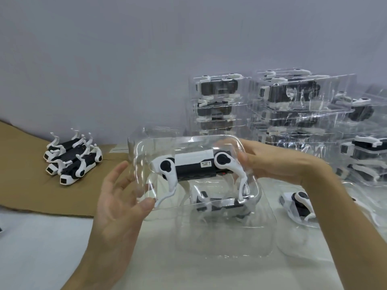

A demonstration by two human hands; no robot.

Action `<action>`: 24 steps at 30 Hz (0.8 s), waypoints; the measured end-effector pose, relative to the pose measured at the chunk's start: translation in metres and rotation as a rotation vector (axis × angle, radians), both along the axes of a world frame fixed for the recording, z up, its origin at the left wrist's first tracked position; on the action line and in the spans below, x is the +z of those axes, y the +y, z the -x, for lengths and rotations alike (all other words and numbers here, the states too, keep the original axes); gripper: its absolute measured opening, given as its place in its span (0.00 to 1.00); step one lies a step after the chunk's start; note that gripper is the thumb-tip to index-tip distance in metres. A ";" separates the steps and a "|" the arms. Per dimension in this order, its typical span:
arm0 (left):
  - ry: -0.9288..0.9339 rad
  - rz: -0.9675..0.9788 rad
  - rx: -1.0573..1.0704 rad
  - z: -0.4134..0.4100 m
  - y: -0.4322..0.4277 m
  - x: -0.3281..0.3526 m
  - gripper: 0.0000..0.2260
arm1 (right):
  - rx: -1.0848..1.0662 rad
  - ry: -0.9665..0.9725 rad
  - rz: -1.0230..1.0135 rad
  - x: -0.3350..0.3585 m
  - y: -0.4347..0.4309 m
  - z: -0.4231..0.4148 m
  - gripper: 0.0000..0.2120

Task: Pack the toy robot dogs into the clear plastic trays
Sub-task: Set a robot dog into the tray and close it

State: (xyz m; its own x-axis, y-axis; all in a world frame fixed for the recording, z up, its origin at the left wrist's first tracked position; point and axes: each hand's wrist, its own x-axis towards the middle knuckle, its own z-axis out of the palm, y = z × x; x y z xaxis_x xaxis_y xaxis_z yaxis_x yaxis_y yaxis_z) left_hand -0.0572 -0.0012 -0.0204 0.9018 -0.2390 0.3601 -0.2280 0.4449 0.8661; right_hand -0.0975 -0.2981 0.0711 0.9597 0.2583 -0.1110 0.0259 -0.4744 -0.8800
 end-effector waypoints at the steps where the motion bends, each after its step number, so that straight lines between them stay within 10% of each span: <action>1: -0.014 -0.007 0.016 0.002 0.000 0.000 0.36 | 0.015 -0.029 -0.003 0.003 0.003 0.001 0.52; 24: -0.146 -0.186 0.175 0.001 -0.001 -0.003 0.44 | -0.263 -0.441 -0.108 0.016 0.049 -0.012 0.34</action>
